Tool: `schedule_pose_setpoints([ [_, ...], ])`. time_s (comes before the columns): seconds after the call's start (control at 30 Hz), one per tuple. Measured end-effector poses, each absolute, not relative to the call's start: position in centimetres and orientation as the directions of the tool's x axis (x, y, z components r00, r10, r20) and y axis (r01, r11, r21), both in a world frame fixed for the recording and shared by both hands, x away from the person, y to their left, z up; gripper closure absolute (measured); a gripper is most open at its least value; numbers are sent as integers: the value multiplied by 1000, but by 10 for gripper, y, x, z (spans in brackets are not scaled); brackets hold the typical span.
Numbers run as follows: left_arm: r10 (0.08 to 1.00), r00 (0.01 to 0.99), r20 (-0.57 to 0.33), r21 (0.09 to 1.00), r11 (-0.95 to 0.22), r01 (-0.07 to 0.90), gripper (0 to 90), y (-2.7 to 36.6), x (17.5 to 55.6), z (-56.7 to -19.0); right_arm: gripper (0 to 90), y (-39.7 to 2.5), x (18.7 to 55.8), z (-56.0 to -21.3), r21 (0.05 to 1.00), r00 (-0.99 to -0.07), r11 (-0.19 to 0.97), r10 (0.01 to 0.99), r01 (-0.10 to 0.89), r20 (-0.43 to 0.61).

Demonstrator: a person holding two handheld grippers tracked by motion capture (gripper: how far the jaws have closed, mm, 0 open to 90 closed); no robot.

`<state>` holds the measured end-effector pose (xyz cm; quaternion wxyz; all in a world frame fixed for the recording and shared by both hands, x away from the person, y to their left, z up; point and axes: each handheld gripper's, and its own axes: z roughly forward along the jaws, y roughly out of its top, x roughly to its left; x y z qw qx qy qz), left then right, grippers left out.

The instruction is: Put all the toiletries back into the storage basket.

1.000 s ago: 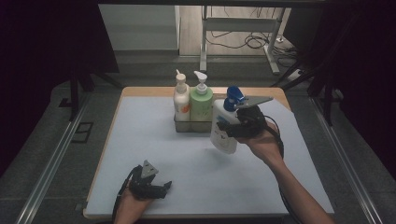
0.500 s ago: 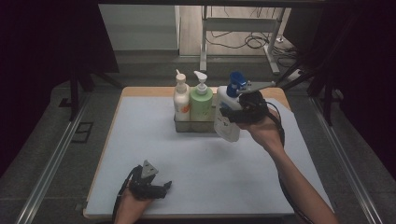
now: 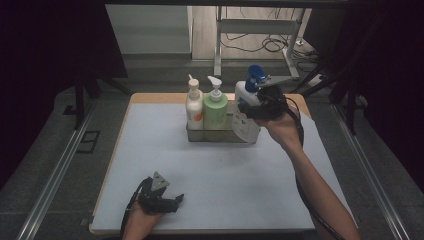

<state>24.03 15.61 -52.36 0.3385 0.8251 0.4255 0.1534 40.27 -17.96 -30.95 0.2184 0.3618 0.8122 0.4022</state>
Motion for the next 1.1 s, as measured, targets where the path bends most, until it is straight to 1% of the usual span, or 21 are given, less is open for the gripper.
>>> schedule_pose_setpoints([
  [0.53, 806, 591, -36, 689, -408, 598, 128, 156, 240, -524, 400, -174, 436, -304, 816, -595, 392, 800, 426, -74],
  [1.1, 808, 588, -38, 693, -402, 598, 136, 156, 240, -524, 401, -168, 467, -322, 817, -549, 359, 833, 450, -64],
])
